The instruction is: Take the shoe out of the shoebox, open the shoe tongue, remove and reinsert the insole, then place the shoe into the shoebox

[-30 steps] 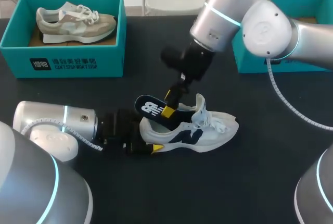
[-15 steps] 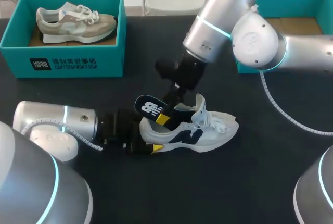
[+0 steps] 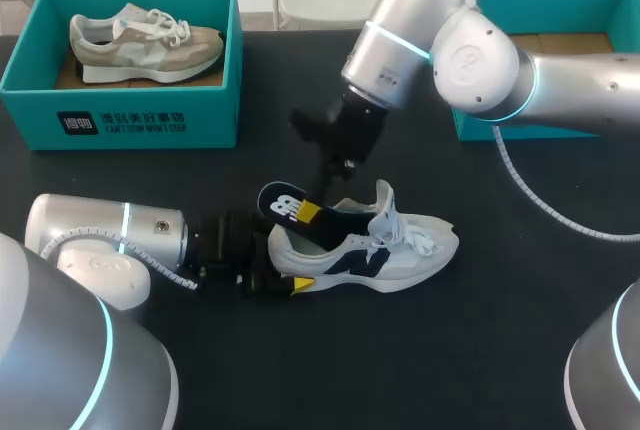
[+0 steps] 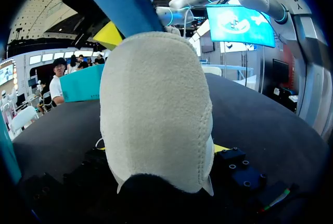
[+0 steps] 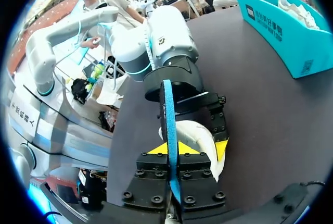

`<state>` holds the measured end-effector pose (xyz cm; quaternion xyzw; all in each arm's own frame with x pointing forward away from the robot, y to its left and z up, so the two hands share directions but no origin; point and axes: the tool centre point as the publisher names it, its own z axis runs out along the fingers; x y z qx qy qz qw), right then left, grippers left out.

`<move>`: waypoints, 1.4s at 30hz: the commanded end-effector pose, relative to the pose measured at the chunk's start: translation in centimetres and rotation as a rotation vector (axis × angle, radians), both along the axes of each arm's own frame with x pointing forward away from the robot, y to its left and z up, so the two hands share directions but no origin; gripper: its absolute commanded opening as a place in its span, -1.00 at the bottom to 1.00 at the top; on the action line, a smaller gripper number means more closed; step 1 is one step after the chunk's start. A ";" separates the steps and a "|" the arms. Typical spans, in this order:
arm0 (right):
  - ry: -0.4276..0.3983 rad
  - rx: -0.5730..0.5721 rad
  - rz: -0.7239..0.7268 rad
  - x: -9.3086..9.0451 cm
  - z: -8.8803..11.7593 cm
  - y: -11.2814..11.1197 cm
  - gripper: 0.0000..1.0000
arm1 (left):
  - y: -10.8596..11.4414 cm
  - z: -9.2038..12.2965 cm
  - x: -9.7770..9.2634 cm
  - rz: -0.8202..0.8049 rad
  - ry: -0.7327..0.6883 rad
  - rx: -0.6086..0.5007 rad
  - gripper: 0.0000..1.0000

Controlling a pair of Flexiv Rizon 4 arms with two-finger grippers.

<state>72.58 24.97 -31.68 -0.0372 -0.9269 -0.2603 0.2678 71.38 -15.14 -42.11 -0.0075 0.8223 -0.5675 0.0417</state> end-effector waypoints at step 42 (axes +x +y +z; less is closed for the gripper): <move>0.136 0.393 -0.406 5.0 17.2 3.5 -1.00 | -0.2 -0.4 0.1 0.001 0.000 0.003 -1.00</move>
